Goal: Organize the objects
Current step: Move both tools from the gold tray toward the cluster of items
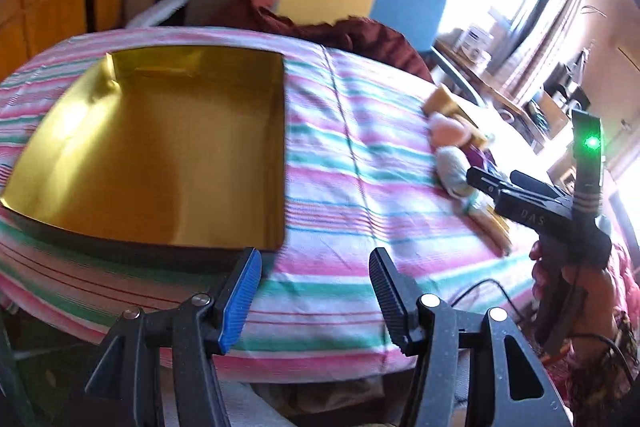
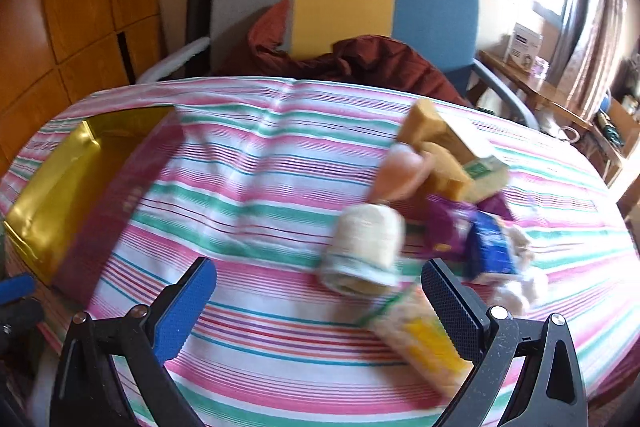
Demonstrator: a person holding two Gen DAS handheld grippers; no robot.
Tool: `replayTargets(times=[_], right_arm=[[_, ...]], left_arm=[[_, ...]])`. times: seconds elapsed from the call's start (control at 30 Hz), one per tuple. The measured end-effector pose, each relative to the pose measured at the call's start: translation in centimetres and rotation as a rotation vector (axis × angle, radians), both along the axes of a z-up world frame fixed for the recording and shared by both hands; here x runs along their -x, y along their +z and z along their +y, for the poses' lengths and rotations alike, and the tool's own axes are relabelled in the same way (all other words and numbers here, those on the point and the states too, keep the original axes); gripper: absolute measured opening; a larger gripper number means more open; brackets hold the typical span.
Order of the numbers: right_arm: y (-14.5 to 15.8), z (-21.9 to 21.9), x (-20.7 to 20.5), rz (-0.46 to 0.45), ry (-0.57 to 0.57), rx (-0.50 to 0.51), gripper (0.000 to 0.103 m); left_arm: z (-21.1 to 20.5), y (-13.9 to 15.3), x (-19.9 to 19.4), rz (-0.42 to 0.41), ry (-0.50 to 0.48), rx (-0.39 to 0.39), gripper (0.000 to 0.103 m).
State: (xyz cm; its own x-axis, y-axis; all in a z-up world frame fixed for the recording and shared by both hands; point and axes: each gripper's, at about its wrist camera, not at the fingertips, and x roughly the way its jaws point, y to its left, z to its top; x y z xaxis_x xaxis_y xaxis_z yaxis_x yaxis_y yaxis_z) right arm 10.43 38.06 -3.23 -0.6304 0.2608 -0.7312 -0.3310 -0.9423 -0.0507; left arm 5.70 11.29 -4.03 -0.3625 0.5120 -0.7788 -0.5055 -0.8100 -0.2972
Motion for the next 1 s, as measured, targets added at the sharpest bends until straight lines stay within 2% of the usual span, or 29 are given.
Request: replayTargets(times=[0.13,0.3,0.43,0.53,0.57,0.63,0.77,0.83,1.0], right_arm=[[-0.6,4.1,-2.1,-0.028,-0.042,0.016,0.103],[-2.4,6.4,-3.4,-0.101,-0.028,0.000,0.102],[-4.9,6.7,-3.4,-0.158,0.025,0.034,0.087],[-6.0,6.4,-3.5,-0.177,0.031,0.028,0.076],[-6.3,6.4,-3.6,-0.173,0.028,0.040,0.074],[-6.2,6.6,-3.8,-0.153,0.020,0.083,0.059],[-6.1,7.0,-4.2,-0.110,-0.037,0.147,0.054],[-5.9,7.3,-4.6,-0.087,-0.075,0.161,0.045],[-5.9,9.0,-5.4,-0.050,-0.184,0.203,0.043]], left_arm=[[1.4,-0.5,-0.7,-0.011,-0.055,0.012,0.057],[3.2,-1.0,-1.3,-0.018,-0.107,0.030,0.057],[3.9,-1.3,-1.1,-0.065,-0.139,0.004,0.057],[4.7,-1.6,-1.0,-0.067,-0.157,0.013,0.057],[5.0,-1.5,-0.9,-0.066,-0.162,0.014,0.058],[5.6,-1.5,-0.6,-0.068,-0.172,0.013,0.060],[7.9,-1.7,0.2,-0.080,-0.214,0.009,0.064],[9.1,-1.6,0.6,-0.085,-0.231,0.005,0.066],[12.9,-1.6,2.0,-0.142,-0.273,-0.078,0.076]])
